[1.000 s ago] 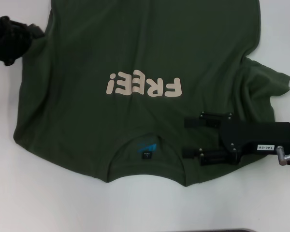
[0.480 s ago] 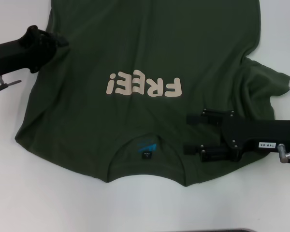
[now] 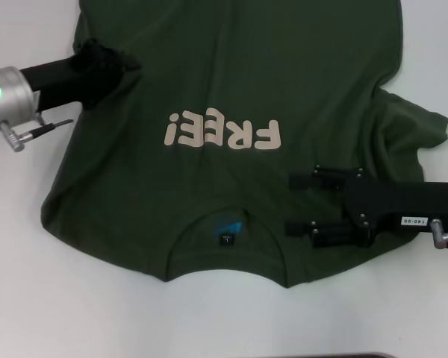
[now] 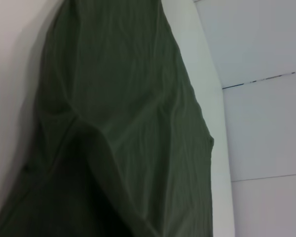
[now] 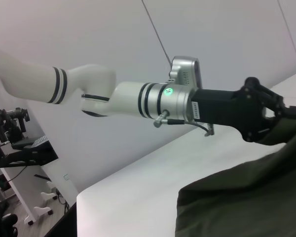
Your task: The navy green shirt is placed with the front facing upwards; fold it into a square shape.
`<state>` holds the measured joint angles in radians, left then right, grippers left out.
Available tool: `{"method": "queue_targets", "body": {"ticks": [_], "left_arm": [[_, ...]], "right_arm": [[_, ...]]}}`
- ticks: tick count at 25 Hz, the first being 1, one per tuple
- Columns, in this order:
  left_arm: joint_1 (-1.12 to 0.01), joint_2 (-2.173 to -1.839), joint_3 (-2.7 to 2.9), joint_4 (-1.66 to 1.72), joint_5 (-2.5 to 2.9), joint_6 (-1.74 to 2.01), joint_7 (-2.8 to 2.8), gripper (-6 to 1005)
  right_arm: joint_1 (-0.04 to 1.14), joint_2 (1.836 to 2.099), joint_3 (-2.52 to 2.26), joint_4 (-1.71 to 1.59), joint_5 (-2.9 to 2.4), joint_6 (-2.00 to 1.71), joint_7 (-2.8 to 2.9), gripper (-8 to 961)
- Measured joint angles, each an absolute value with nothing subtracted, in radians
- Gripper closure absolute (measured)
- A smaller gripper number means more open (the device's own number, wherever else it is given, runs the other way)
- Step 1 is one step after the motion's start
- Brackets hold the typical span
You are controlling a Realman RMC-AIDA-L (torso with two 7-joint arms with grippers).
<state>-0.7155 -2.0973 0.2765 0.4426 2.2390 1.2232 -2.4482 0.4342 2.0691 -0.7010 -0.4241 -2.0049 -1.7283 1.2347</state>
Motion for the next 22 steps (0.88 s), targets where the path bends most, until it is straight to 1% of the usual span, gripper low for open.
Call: {"method": "queue_targets", "body": {"ticks": [6, 12, 17, 22], "left_arm": [[-0.739, -2.117, 0.286, 0.432, 2.239, 1.164, -2.426, 954], [-0.740, -2.120, 0.289, 0.418, 2.239, 1.142, -2.404, 936], [-0.742, -2.107, 0.290, 0.400, 2.244, 1.140, -2.412, 732], [-0.744, -2.102, 0.291, 0.399, 2.243, 1.149, -2.419, 535]], "right_arm": [[0.434, 2.069, -0.701, -0.426, -2.004, -1.727, 1.237, 26], [0.436, 2.070, -0.701, -0.436, -2.003, -1.726, 1.239, 25], [0.446, 2.070, -0.701, -0.437, -2.003, -1.726, 1.239, 26], [0.448, 2.070, -0.701, -0.437, -2.003, -1.724, 1.239, 26]]}}
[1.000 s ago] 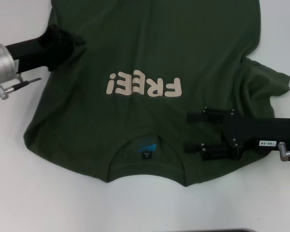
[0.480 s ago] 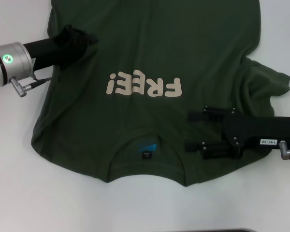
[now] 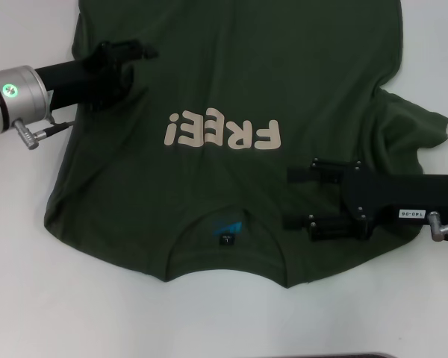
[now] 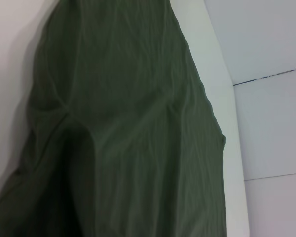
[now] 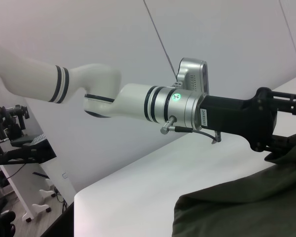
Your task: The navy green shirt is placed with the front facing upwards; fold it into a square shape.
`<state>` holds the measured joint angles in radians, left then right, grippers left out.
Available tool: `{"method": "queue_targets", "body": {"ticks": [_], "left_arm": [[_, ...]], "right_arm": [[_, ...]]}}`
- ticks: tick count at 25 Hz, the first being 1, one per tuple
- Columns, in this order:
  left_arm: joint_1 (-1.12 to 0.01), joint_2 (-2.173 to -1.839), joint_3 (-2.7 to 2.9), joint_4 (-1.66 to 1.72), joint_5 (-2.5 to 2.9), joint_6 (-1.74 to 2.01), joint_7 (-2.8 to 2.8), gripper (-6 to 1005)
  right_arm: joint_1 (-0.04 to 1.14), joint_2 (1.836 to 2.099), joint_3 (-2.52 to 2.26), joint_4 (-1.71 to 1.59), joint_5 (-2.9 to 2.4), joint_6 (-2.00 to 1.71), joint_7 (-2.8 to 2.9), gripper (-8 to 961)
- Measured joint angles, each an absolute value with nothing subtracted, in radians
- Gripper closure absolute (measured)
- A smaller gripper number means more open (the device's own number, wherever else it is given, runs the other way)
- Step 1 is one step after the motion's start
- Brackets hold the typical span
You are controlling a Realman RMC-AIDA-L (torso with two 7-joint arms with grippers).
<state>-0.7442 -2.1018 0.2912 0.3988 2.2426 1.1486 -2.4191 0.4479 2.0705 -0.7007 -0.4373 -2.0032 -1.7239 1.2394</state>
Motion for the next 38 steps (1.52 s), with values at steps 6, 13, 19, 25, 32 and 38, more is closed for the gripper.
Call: {"method": "queue_targets", "body": {"ticks": [6, 13, 19, 25, 32, 38], "left_arm": [[-0.754, -2.097, 0.303, 0.399, 2.239, 1.177, -2.423, 356], [-0.737, -2.085, 0.407, 0.458, 2.250, 1.207, -2.500, 278], [-0.715, -2.083, 0.464, 0.528, 2.251, 1.229, -2.531, 279], [-0.665, -2.071, 0.432, 0.561, 2.241, 1.235, -2.534, 279], [-0.620, -2.071, 0.416, 0.612, 2.230, 1.241, -2.529, 280], [-0.631, -2.074, 0.448, 0.608, 2.237, 1.217, -2.528, 280]], "right_arm": [[0.448, 2.070, -0.699, -0.437, -2.003, -1.724, 1.239, 25], [0.449, 2.070, -0.699, -0.437, -2.003, -1.724, 1.239, 26], [0.450, 2.070, -0.698, -0.437, -2.003, -1.724, 1.239, 25], [0.451, 2.070, -0.690, -0.437, -2.003, -1.724, 1.239, 26], [0.453, 2.070, -0.683, -0.437, -2.003, -1.724, 1.239, 25], [0.458, 2.070, -0.682, -0.438, -2.003, -1.724, 1.239, 26]]}}
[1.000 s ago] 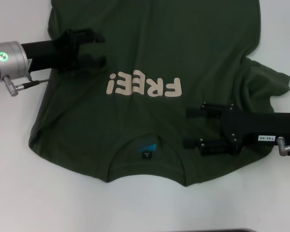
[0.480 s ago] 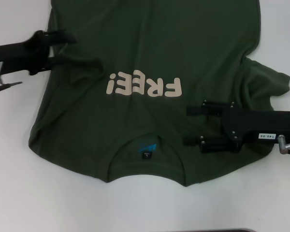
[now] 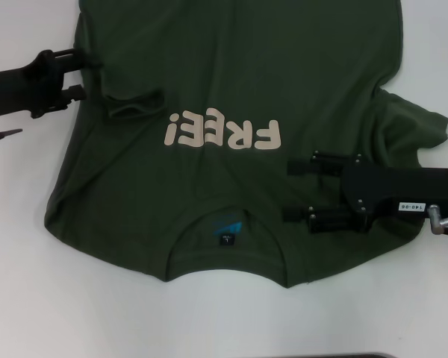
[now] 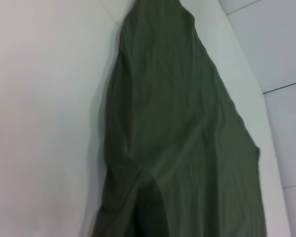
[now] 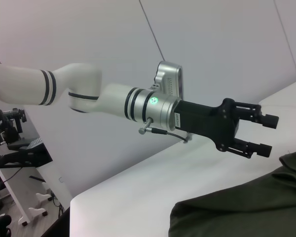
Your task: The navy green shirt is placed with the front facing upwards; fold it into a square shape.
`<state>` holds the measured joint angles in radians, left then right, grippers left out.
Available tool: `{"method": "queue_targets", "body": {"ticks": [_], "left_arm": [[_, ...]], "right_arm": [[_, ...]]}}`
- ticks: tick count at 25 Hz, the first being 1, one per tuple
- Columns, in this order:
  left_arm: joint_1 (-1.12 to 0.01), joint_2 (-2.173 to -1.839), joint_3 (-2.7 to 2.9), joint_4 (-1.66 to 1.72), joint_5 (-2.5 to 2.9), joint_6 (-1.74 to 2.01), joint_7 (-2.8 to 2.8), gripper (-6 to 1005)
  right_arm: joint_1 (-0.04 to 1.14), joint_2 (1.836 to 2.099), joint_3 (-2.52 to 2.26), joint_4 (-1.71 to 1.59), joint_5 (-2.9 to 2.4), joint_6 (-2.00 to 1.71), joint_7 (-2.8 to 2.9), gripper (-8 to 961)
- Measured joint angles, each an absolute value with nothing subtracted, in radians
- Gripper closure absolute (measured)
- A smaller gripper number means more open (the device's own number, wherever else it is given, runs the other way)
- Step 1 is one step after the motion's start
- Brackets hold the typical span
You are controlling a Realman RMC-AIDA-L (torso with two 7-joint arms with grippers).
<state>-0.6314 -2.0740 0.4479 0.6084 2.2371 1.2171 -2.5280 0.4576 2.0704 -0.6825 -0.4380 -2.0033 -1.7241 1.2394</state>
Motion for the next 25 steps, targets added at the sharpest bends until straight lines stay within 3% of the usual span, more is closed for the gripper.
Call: {"method": "queue_targets", "body": {"ticks": [16, 25], "left_arm": [[-0.687, -2.090, 0.532, 0.541, 2.176, 1.135, -2.536, 281], [-0.651, -2.085, 0.528, 0.540, 1.985, 1.212, -2.479, 281]], "right_arm": [[0.455, 2.069, -0.680, -0.439, -2.003, -1.723, 1.239, 26], [0.447, 2.069, -0.677, -0.439, -2.003, -1.722, 1.239, 26]]}}
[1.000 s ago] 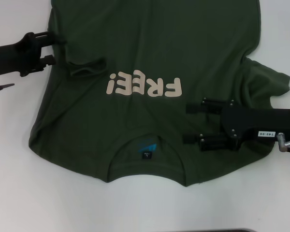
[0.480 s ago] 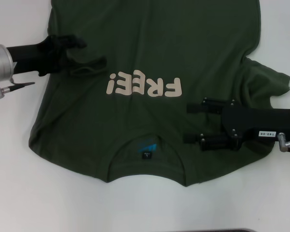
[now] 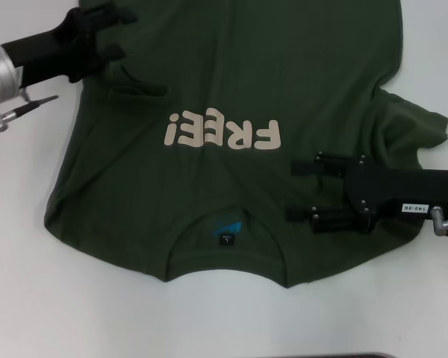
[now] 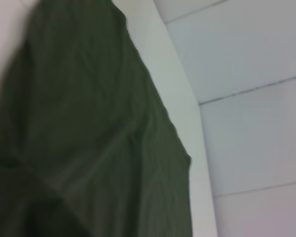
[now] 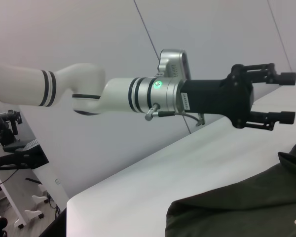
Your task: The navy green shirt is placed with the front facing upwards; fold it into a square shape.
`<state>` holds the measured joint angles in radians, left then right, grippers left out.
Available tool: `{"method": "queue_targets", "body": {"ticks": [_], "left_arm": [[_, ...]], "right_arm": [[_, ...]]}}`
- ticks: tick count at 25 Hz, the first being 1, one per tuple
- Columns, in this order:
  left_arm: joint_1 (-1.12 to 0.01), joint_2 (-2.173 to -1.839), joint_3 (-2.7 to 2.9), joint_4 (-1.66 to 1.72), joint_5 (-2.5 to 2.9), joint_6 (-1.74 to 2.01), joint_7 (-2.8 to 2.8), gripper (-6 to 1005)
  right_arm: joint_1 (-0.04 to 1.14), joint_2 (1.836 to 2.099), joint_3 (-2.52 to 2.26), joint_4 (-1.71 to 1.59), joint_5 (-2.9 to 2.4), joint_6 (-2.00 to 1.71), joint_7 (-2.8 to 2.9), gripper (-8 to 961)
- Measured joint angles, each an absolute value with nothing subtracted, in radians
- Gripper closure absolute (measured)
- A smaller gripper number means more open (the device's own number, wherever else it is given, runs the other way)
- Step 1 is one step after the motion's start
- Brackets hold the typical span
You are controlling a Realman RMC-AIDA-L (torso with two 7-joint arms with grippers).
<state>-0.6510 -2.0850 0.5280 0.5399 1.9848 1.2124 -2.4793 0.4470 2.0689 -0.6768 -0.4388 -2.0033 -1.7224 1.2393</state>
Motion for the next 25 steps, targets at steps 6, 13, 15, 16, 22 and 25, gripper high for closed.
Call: {"method": "queue_targets", "body": {"ticks": [6, 13, 15, 16, 22, 25], "left_arm": [[-0.617, -2.067, 0.531, 0.548, 2.004, 1.196, -2.485, 281], [-0.628, -2.070, 0.630, 0.540, 2.021, 1.102, -2.481, 282], [-0.632, -2.071, 0.650, 0.540, 2.022, 1.098, -2.477, 282], [-0.633, -2.071, 0.652, 0.540, 2.022, 1.096, -2.475, 282], [-0.634, -2.083, 0.660, 0.534, 2.022, 1.043, -2.482, 282], [-0.649, -2.083, 0.678, 0.504, 2.022, 1.000, -2.486, 282]], "right_arm": [[0.448, 2.070, -0.676, -0.439, -2.003, -1.721, 1.239, 25], [0.450, 2.070, -0.676, -0.439, -2.003, -1.721, 1.239, 25], [0.449, 2.070, -0.676, -0.439, -2.003, -1.721, 1.239, 26], [0.448, 2.070, -0.676, -0.439, -2.003, -1.721, 1.239, 26], [0.448, 2.070, -0.676, -0.439, -2.003, -1.720, 1.239, 26], [0.448, 2.070, -0.676, -0.439, -2.004, -1.720, 1.239, 26]]}}
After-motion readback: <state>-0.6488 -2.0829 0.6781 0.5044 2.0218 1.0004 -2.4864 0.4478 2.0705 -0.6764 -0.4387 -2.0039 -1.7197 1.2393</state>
